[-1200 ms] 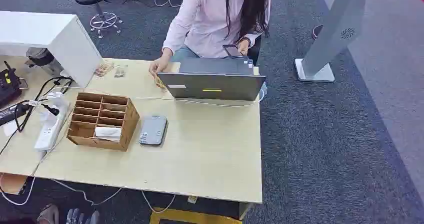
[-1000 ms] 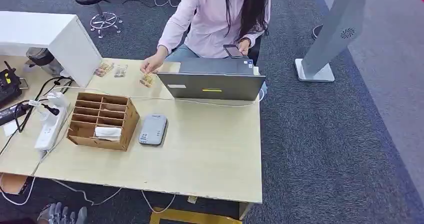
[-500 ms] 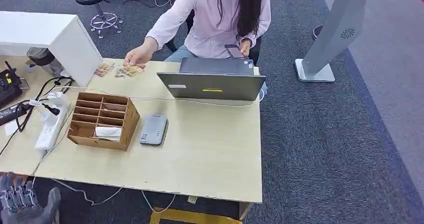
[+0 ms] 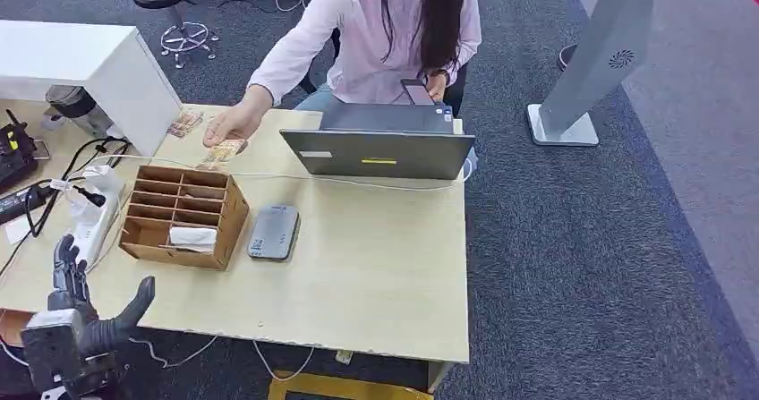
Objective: Pass the card to the sensor for recognition and then transmit it.
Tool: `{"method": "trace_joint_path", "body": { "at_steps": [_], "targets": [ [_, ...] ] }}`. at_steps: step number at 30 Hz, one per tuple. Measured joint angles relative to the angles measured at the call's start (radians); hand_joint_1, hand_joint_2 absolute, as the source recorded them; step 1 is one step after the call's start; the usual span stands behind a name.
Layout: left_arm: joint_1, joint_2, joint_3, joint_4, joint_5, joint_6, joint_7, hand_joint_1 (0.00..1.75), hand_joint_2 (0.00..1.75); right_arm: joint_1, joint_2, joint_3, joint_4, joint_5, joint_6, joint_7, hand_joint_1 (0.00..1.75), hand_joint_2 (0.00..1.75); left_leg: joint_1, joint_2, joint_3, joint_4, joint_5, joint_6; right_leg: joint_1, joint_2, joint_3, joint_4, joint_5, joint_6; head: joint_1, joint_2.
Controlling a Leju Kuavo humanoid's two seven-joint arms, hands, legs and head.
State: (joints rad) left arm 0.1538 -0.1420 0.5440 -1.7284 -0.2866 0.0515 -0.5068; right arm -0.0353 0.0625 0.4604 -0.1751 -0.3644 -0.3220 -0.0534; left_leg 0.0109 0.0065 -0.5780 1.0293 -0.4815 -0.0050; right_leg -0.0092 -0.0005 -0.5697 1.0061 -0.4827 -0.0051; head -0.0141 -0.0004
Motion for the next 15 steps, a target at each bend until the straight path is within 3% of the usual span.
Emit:
{"method": "trace_joint_path", "body": {
  "at_steps": [15],
  "targets": [
    [-0.241,0.198,-0.159,0.182,-0.394,0.173,0.191,0.0,1.75,-0.01,0.006,0.097,0.001,0.071,0.036,0.032,0.0,1.75,0.0,0.0,0.0,0.0,0.001,-0.001,0.0,0.001,0.0,0.0,0.001,0.0,0.0,0.0]
  ]
}}
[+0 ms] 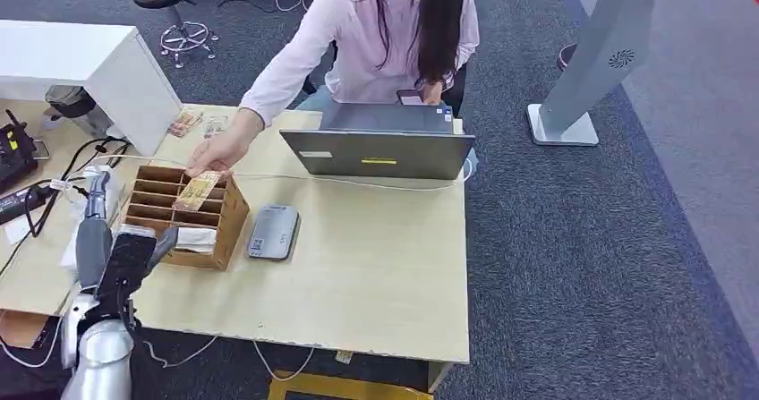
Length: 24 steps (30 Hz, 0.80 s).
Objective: Pass the card to the sensor for recognition and then transmit it.
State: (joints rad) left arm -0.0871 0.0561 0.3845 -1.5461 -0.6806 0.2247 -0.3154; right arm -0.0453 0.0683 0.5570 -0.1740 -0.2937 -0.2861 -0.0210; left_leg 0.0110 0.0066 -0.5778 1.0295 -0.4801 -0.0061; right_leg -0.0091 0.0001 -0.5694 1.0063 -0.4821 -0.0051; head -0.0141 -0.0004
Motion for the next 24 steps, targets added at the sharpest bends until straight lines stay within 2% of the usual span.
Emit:
{"method": "trace_joint_path", "body": {
  "at_steps": [7,13,18,24],
  "targets": [
    [-0.084,0.104,-0.074,0.071,-0.182,0.08,0.092,0.0,1.75,-0.012,0.012,0.037,0.004,0.025,-0.004,0.009,0.0,1.75,0.0,0.0,0.0,0.0,0.0,0.0,0.0,0.001,0.0,0.0,0.0,0.0,0.0,0.0],
    [-0.1,0.175,-0.123,0.087,-0.348,0.163,0.179,0.0,1.75,-0.019,0.018,0.068,0.009,0.049,-0.01,0.021,0.0,1.75,0.001,0.002,0.0,0.0,0.0,-0.001,0.001,0.003,0.0,0.0,0.0,-0.001,0.0,0.0],
    [-0.101,0.21,-0.149,0.087,-0.45,0.216,0.238,0.0,1.75,-0.023,0.012,0.085,0.016,0.064,0.011,0.007,0.0,1.75,0.001,0.002,0.0,0.0,0.0,-0.001,0.001,0.003,0.0,0.0,0.0,-0.001,0.0,0.0],
    [-0.101,0.226,-0.163,0.087,-0.473,0.221,0.253,0.0,1.75,-0.025,0.009,0.095,0.02,0.066,0.017,0.002,0.0,1.75,0.001,0.002,0.0,0.0,0.0,-0.001,0.001,0.002,0.0,0.0,0.0,-0.001,0.0,0.0]
  ]
}}
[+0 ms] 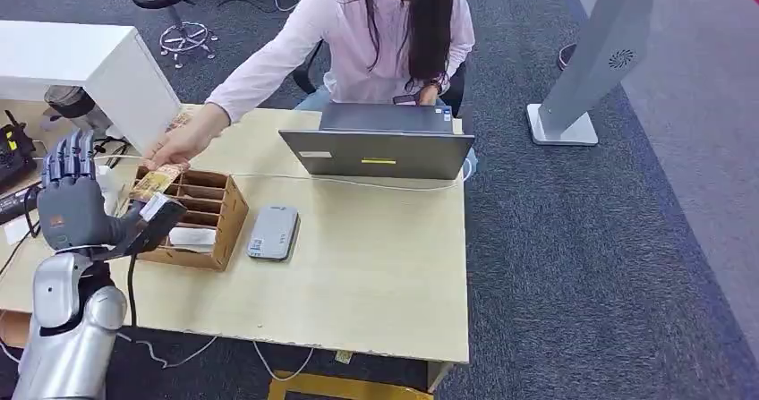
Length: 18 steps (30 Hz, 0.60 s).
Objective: Pass the card to the sensor for recognition and then transmit it.
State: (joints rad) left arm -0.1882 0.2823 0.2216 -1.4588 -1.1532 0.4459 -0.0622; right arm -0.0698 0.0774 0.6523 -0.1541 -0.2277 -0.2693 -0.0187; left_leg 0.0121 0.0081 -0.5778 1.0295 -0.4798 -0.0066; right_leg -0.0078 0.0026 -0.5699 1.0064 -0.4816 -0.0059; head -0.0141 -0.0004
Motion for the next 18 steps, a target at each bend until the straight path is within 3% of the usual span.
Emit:
{"method": "trace_joint_path", "body": {
  "at_steps": [18],
  "targets": [
    [-0.01,-0.016,-0.066,0.005,-0.047,0.001,0.01,0.0,1.75,-0.001,0.0,0.01,0.005,0.007,0.002,0.013,0.0,1.75,0.0,0.0,0.0,0.0,0.0,0.0,0.0,0.0,0.0,0.0,0.0,0.0,0.0,0.0]
  ]
}}
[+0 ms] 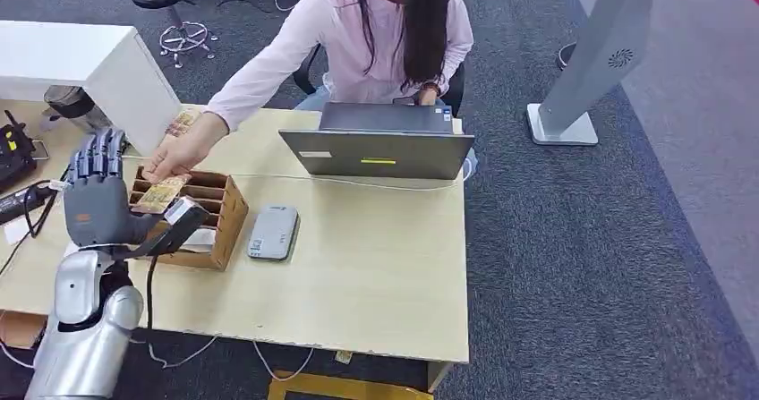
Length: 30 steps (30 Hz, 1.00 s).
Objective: Pass the card to the sensor for recognition and then transmit it.
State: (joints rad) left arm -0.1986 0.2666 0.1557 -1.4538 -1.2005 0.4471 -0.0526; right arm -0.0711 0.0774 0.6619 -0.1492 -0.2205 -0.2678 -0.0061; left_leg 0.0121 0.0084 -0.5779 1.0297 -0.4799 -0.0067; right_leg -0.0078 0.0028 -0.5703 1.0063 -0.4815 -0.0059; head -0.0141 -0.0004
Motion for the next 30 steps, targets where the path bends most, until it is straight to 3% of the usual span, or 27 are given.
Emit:
{"method": "trace_joint_path", "body": {
  "at_steps": [1,2,30],
  "targets": [
    [-0.002,-0.002,-0.004,0.002,-0.002,0.002,0.0,0.51,1.75,0.0,0.0,0.0,0.0,0.0,0.0,0.0,0.0,1.75,0.0,0.0,0.0,0.0,0.0,0.0,0.0,0.0,0.0,0.0,0.0,0.0,0.0,0.0],
    [-0.003,-0.004,-0.007,0.004,-0.002,0.002,0.0,1.75,1.75,0.0,0.0,0.001,0.0,0.0,0.0,0.0,0.0,1.75,0.0,0.0,0.0,0.0,0.0,0.0,0.0,0.0,0.0,0.0,0.0,0.0,0.0,0.0],
    [-0.011,-0.016,-0.044,0.04,0.021,0.0,-0.023,1.75,1.75,0.0,0.0,0.014,0.003,0.001,-0.001,-0.002,0.0,1.75,0.0,0.0,0.0,0.0,0.0,0.0,0.0,0.0,0.0,0.0,0.0,0.0,0.0,0.0]
  ]
}}
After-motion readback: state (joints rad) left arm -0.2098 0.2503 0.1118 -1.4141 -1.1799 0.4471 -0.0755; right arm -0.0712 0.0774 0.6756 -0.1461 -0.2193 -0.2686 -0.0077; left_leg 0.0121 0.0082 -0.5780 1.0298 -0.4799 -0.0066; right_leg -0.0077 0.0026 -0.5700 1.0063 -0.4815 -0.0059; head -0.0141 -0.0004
